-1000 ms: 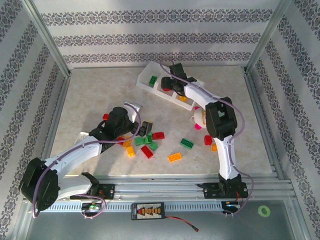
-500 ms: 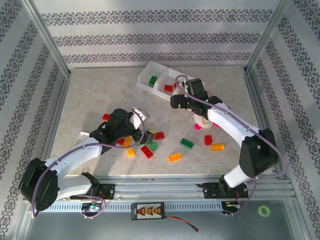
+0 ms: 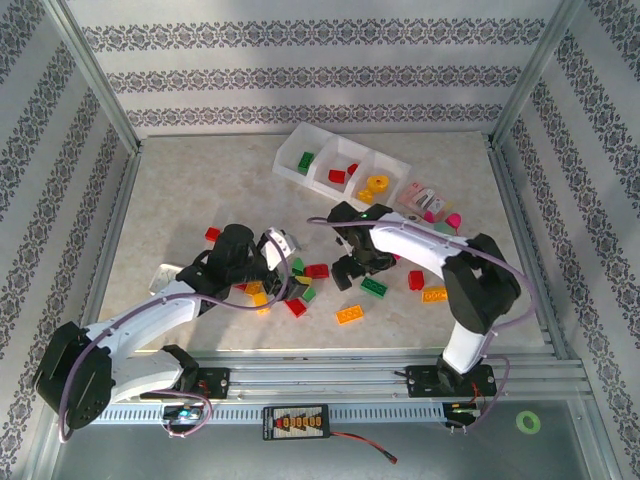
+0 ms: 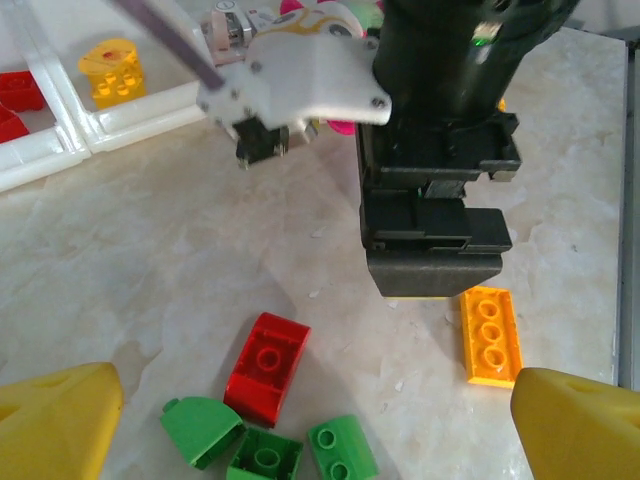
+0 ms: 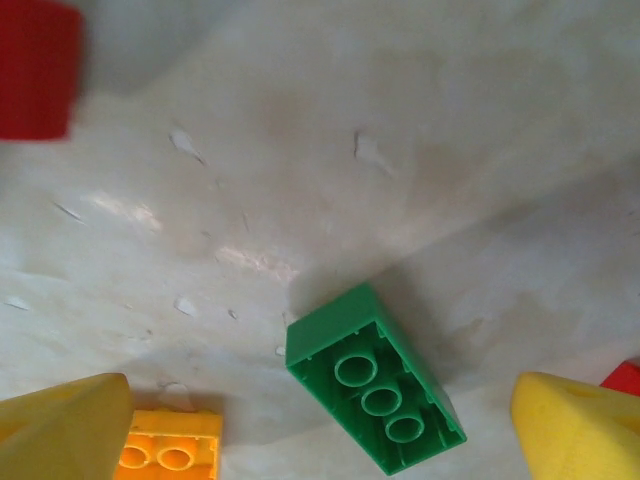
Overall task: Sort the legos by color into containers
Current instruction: Pick up the lego from the bottom-center of the table, then place the lego in the container.
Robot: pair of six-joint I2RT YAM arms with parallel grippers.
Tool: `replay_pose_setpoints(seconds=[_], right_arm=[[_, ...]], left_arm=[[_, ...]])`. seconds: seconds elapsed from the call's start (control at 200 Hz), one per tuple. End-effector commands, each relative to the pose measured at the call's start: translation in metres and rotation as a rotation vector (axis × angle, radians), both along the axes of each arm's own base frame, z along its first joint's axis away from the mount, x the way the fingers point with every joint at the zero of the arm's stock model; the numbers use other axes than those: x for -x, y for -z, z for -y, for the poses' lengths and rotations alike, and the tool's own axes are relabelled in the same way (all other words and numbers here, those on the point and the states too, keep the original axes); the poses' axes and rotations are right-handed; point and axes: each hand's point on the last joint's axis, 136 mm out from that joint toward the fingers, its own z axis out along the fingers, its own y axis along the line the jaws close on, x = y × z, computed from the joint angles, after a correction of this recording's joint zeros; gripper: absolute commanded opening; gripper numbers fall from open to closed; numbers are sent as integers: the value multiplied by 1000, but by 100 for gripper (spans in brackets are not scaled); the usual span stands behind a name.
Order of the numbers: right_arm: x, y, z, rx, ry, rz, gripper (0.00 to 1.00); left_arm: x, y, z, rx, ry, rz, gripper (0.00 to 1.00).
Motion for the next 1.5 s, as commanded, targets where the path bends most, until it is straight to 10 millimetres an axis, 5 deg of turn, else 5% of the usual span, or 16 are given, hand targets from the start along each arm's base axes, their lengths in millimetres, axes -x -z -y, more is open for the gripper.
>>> replay_pose_setpoints(seconds=[0.0,0.45,0.71,0.904,1.054,1.244,1.494], right_arm=[[12,4,17,119,-30,-84,95],[2,30,24,169,-62,-126,58],[-1,19,25,158,-57,-93,38],[-21,-11,-5,-9,-45,27,30],[-60,-46,-46,-201,-46,194,26],[-136,-103,-98,-451,13,513,25],[-239,-147,-121,-622,191,838,22]], left_arm=[[7,-10,6,32,54,69,99],[7,-12,6,52,44,87,99],[7,-14,5,60,37,102,99],[7,-17,2,79,14,104,99],[2,-16,-2,97,-42,91,99],[-13,-15,-16,124,-187,82,99],[-23,-11,-28,163,-306,59,99]])
